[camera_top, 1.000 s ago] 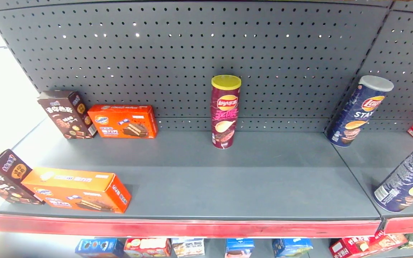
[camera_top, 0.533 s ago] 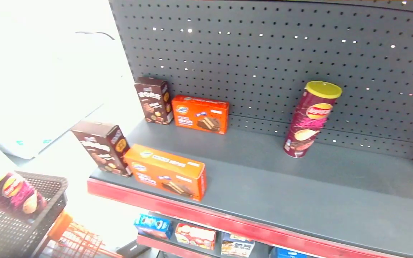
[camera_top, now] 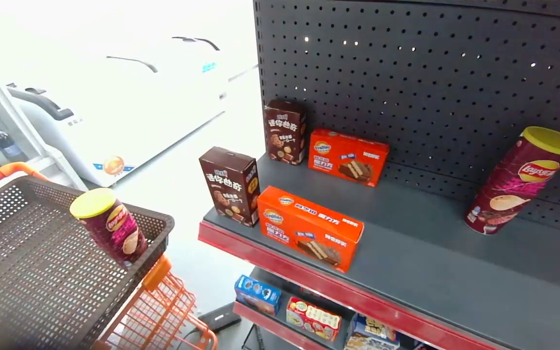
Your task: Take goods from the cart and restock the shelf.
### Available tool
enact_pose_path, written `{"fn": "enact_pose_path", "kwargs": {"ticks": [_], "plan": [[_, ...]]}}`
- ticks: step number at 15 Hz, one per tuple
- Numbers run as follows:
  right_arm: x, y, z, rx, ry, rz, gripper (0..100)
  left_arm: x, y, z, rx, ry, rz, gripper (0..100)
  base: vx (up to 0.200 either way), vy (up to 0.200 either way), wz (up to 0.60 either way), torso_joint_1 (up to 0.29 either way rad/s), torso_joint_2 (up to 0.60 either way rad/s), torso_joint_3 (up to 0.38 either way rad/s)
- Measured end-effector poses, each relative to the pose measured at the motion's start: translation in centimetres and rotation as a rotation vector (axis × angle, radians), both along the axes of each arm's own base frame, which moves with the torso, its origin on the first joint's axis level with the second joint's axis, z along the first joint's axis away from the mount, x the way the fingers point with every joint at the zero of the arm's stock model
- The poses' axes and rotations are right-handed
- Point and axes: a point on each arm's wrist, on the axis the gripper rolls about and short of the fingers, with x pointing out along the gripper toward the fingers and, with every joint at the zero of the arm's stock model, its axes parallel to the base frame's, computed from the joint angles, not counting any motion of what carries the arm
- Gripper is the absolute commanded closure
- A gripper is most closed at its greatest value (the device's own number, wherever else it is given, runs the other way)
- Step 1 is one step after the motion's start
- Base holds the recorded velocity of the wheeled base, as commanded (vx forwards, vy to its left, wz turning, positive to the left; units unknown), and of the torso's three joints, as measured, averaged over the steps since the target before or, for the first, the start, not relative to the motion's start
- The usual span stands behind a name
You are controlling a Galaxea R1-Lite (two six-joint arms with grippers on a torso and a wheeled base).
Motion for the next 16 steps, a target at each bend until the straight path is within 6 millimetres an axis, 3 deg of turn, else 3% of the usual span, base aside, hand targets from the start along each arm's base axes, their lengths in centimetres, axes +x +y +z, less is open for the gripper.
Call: {"fn": "enact_pose_path", "kwargs": {"ticks": [6,10,12,16], "plan": [[0.0,0.0,0.0,0.000,0.000,0.000,0,-0.1,0.2,0.5,0.003,-0.018,0.075,0,0.000,0.000,0.00,0.000,0.00,0.000],[0.0,0.0,0.0,0.000,0.000,0.000,0,-0.9,0.3,5.6,0.013,-0.014,0.122,0,0.000,0.000,0.00,0.000,0.00,0.000],[0.0,0.0,0.0,0.000,0.000,0.000,0,0.3,0.3,7.5,0.019,0.065,0.136,0,0.000,0.000,0.00,0.000,0.00,0.000],[0.0,0.0,0.0,0.000,0.000,0.000,0,5.6,0.4,9.6,-0.009,0.239,0.189,0,0.000,0.000,0.00,0.000,0.00,0.000]]}}
